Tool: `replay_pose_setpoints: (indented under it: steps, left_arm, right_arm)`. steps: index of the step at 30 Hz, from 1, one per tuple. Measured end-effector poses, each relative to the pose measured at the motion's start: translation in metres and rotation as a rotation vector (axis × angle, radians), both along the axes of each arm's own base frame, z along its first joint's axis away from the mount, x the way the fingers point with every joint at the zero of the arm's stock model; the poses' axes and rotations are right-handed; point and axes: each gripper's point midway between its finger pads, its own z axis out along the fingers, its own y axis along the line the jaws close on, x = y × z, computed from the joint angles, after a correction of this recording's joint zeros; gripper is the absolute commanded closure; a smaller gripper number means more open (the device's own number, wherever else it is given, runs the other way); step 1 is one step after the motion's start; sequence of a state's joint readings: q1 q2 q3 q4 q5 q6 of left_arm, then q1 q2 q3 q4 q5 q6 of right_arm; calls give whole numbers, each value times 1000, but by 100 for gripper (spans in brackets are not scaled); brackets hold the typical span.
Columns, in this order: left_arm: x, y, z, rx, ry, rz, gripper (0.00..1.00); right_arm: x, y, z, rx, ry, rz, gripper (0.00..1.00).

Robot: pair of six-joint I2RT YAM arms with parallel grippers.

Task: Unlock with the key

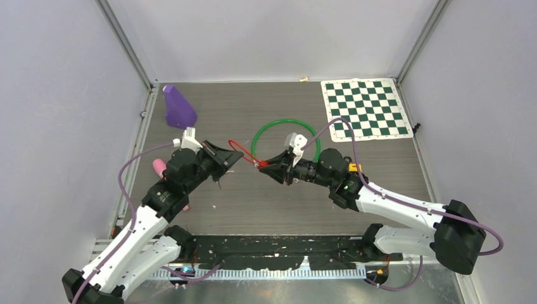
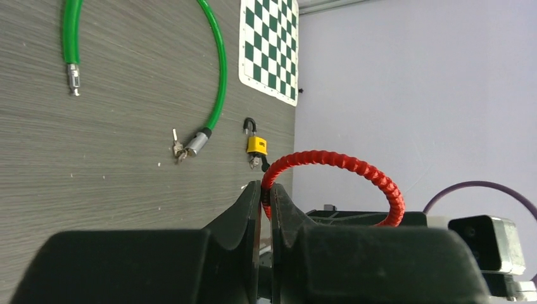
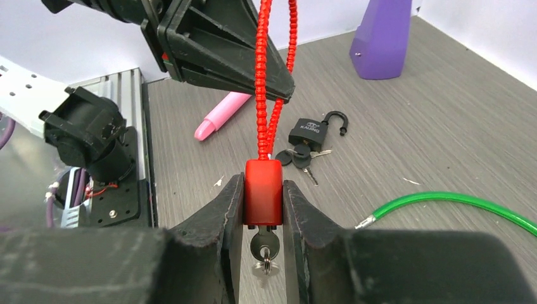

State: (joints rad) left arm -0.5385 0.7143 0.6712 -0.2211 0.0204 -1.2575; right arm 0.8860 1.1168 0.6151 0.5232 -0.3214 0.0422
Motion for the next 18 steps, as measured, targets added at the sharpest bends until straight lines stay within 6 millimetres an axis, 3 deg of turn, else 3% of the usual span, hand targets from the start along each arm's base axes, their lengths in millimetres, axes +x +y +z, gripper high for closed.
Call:
replay_pose_setpoints:
  steps: [10, 18]
  left_arm:
    - [9, 6, 2, 123, -30, -4, 96]
    - [20, -11, 14, 257, -107, 34, 96]
  right_arm:
    - [6, 11, -6, -68, 41, 11, 95]
    - [18, 21, -13, -128, 129, -26, 95]
